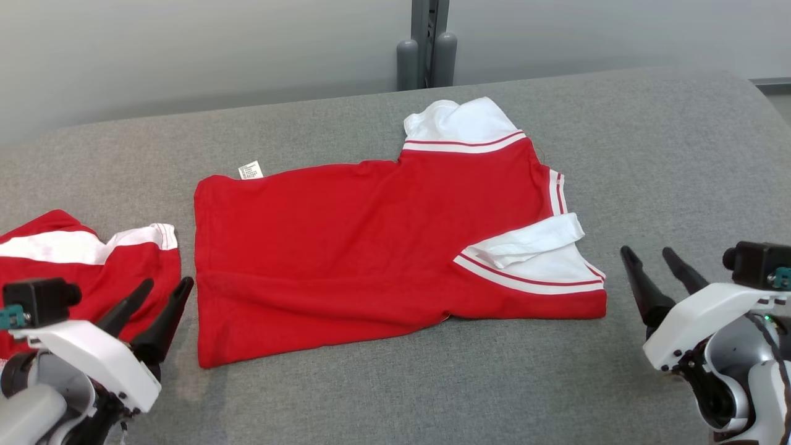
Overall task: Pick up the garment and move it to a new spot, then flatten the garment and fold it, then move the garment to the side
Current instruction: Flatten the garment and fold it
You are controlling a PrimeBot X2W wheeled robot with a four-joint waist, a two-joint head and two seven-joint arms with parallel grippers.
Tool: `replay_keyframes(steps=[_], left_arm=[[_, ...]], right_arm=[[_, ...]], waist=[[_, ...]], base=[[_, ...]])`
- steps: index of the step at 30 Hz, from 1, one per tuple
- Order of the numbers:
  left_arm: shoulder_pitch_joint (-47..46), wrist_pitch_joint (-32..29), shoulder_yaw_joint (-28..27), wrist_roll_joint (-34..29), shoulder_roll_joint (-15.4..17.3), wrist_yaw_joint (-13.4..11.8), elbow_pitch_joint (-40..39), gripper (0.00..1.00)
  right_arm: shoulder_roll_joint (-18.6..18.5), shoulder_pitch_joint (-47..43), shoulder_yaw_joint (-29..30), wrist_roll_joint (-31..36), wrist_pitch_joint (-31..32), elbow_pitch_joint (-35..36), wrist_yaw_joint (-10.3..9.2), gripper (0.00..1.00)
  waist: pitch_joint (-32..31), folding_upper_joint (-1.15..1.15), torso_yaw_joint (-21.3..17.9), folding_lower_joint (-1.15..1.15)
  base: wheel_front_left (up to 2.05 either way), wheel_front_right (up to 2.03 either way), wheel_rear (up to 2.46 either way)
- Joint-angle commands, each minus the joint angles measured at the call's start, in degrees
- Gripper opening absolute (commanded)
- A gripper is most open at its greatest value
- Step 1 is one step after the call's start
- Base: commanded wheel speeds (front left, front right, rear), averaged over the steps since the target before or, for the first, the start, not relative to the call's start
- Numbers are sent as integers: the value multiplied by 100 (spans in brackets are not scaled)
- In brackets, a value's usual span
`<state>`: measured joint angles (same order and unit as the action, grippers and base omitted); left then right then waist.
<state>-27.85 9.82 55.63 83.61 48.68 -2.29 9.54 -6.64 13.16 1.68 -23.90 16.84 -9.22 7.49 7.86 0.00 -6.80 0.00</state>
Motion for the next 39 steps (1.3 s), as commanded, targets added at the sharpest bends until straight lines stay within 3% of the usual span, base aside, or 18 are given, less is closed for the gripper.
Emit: replay_keyframes(steps=[1,5,10,18,28,29,30,31,32,33,39], left_arm=[[172,168,36,-189,6,-216,-54,100],[399,316,162,-430,-66,-512,-128,100],[485,238,331,-601,-165,-668,4,100],[170,-213,541,-678,-450,-577,349,100],[17,-726,784,-610,-794,-254,924,100],[-6,-736,796,-626,-813,-238,974,97],[-23,-750,801,-632,-840,-229,1024,45],[-32,-753,804,-628,-870,-216,1071,9],[-29,-772,821,-632,-888,-184,1096,0],[-20,-780,832,-634,-904,-159,1111,0],[16,-683,805,-679,-834,-133,1060,0]], right_arm=[[26,-40,21,75,16,-188,1,100],[95,76,28,90,183,-620,1,100],[189,289,93,11,371,-1248,1,100],[234,591,149,41,465,-1725,1,100],[316,836,-58,-45,554,-2150,1,100],[321,841,-79,-68,548,-2175,1,96],[324,852,-103,-83,528,-2198,1,68],[329,863,-134,-88,500,-2211,1,43],[331,867,-158,-94,492,-2224,1,22],[330,870,-191,-108,462,-2224,1,0],[204,822,-284,-258,373,-2188,1,0]], waist=[[52,0,-4,0],[142,0,9,0],[231,0,109,0],[326,0,193,0],[459,0,175,0],[462,0,175,0],[463,0,173,0],[459,0,170,0],[451,0,166,0],[444,0,163,0],[310,0,169,0]], base=[[0,0,0],[0,0,0],[0,0,0],[0,0,0],[0,0,0],[0,0,0],[0,0,0],[0,0,0],[0,0,0],[0,0,0],[0,0,0]])
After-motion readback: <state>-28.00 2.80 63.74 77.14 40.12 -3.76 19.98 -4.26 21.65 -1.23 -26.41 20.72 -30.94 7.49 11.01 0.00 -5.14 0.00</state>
